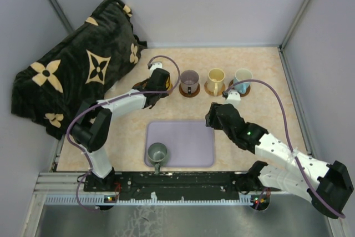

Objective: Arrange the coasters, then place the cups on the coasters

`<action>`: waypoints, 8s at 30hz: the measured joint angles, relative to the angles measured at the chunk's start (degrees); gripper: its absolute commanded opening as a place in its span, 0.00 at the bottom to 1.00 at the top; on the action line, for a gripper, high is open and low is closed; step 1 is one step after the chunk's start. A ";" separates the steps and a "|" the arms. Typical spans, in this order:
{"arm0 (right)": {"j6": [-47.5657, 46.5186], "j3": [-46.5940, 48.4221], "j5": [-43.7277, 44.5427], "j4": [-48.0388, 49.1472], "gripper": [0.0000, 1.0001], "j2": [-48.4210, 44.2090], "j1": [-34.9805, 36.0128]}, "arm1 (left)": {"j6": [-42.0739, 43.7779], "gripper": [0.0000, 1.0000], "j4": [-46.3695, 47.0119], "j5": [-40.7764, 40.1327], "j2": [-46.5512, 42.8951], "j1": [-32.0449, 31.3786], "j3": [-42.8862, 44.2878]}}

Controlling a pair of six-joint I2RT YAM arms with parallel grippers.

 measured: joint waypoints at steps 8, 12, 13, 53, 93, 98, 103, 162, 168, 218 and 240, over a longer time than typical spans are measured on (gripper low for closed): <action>0.00 -0.02 -0.17 0.04 0.54 0.02 0.00 | 1.73 0.00 1.40 -0.68 0.02 -0.11 -0.24; 0.02 -0.02 -0.35 0.04 0.53 0.04 0.00 | 2.38 0.00 1.79 -0.96 0.07 -0.31 -0.42; 0.02 -0.02 -0.37 0.04 0.54 0.04 0.00 | 2.40 0.00 1.84 -0.98 0.09 -0.35 -0.42; 0.39 -0.66 -1.38 1.57 0.53 1.53 0.00 | 1.09 0.00 2.14 -1.77 2.10 -0.63 -0.44; 0.39 -0.74 -1.90 2.40 0.53 2.69 0.00 | 0.68 0.13 3.87 -1.95 2.40 -0.63 -0.81; 0.37 -0.74 -2.05 2.40 0.53 2.69 0.00 | 0.11 0.29 3.87 -2.12 2.40 -0.63 -0.81; 0.37 -0.74 -2.05 2.43 0.58 2.69 0.00 | -0.22 0.40 4.13 -2.45 2.40 -0.63 -0.83; 0.39 -0.76 -2.99 3.17 0.65 4.11 0.00 | -1.53 0.99 -14.97 7.23 -39.69 -9.40 -19.08; 0.42 -0.74 -4.00 4.22 0.68 5.77 0.00 | -5.70 0.99 -25.68 11.21 -51.54 -13.66 -21.22; 1.05 -2.25 -8.00 8.00 0.75 8.33 0.00 | -40.74 0.45 -42.42 -0.48 -45.77 -49.24 -30.60; 1.44 -2.27 -8.94 8.90 0.75 8.57 0.00 | -38.01 0.00 -40.85 -0.50 -45.00 -49.24 -30.25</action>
